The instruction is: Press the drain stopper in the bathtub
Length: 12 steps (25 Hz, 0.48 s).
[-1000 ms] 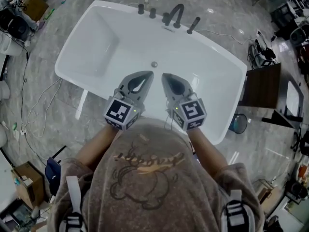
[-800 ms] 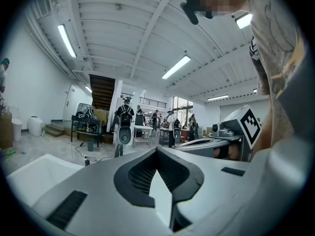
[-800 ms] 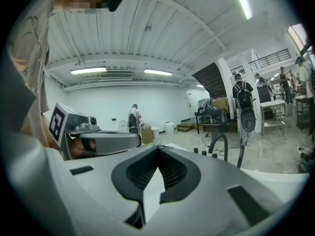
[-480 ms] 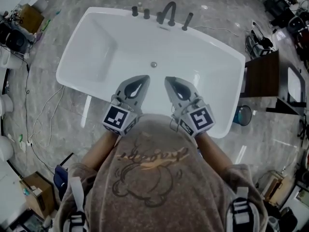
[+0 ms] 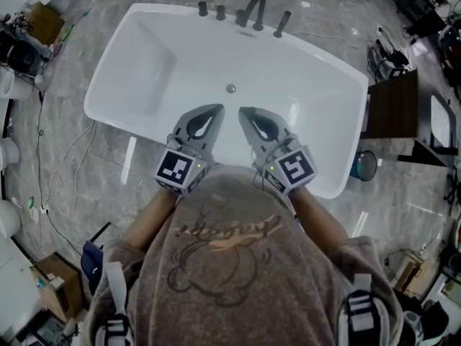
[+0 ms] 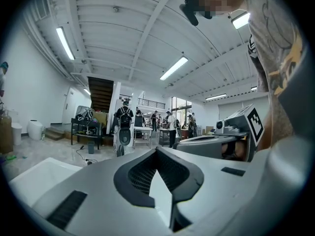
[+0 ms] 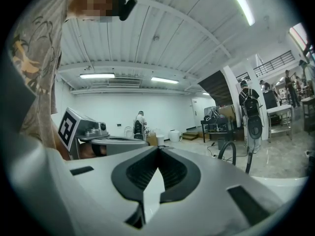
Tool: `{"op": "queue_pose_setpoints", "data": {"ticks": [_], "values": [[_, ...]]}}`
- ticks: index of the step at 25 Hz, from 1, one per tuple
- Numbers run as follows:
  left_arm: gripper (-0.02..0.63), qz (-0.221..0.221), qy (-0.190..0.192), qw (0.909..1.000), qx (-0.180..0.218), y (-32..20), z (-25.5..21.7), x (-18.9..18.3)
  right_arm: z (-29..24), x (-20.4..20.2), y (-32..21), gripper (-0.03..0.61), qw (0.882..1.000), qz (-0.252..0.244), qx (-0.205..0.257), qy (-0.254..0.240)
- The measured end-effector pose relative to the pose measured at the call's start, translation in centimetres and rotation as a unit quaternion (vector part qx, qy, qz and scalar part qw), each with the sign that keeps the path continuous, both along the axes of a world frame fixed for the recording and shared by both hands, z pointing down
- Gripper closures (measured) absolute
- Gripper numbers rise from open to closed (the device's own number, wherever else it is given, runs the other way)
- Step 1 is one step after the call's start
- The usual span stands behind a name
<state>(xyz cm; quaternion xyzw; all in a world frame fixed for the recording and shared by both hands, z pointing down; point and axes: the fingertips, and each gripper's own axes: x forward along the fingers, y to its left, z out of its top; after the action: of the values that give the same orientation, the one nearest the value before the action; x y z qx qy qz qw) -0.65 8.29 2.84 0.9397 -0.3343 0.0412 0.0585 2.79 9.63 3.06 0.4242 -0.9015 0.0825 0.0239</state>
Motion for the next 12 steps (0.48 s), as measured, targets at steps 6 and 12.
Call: {"op": "queue_pose_setpoints", "data": {"ticks": [6,12], "values": [[0.612,-0.008,-0.001,1.0,0.0,0.3,0.3,-0.9,-0.2,-0.9,0.0,0.577,1.0,-0.009,0.004,-0.001],[0.612,-0.022,-0.001,0.9997,-0.002,0.2,0.2,-1.5,-0.4,-0.9,-0.3,0.577,1.0,-0.009,0.008,0.001]]}}
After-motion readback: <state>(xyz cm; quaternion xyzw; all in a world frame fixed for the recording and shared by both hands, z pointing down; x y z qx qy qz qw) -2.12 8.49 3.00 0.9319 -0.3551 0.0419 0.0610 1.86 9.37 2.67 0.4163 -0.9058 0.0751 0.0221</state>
